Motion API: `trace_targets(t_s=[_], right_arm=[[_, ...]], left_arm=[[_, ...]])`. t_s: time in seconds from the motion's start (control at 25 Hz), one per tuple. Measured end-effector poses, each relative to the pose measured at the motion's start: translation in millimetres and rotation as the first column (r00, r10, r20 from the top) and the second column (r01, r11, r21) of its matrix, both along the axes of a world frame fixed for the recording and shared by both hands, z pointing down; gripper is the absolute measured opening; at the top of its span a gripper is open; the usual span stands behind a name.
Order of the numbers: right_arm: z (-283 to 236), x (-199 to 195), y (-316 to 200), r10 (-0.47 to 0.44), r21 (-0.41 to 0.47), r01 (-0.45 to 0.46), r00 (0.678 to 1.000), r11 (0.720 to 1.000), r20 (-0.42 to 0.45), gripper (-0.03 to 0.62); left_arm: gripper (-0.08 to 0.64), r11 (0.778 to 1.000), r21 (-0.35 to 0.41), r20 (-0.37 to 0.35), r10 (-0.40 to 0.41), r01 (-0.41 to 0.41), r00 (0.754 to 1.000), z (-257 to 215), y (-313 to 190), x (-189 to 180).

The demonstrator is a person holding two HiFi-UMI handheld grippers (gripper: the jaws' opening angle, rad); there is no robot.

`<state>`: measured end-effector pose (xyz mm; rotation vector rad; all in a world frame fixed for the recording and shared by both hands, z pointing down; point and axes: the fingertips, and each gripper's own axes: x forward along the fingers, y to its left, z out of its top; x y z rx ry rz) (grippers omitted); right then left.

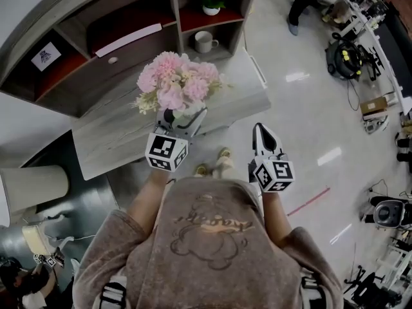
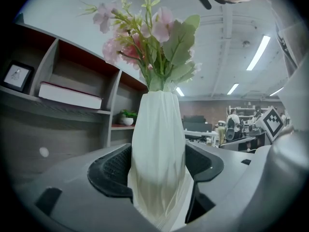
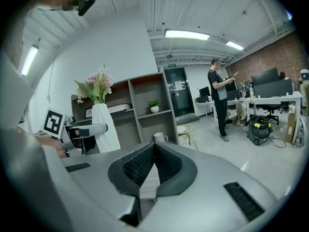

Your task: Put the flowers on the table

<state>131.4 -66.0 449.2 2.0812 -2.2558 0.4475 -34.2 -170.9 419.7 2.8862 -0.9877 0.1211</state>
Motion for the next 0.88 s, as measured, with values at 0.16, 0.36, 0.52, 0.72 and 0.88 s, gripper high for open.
trace_targets(t_s=[0.16,0.36,0.52,0.72,0.88], right_arm=[[3,23,-25,-0.012,-0.002,0.012,1.0,1.0,0.0,-0.015],[2,47,-62,-0.043,-0.007,0.043,0.999,0.999,0.006,-0.015],[4,56,-83,-0.067,-0.009,0.067,0.998,0.998,0.004,-0.015],[6,63,-106,-0.098,-0.021,0.098,0.995,0.995,-0.003,-0.015],[11,75,-118,-0.113,-0.034,0.113,0.994,0.993,0.002,-0.015]], left_arm=[[0.35,1.0,0.008,0.006,-0.009,0.009,1.0,2,-24,24],[0.35,0.999,0.022,0.021,-0.038,0.038,0.999,4,-59,49],[0.35,0.998,0.037,0.039,-0.042,0.041,0.998,13,-79,62],[0.35,0.998,0.046,0.065,-0.044,0.041,0.997,33,-102,75],[0.35,0.998,0.055,0.098,-0.048,0.043,0.994,55,-119,88]])
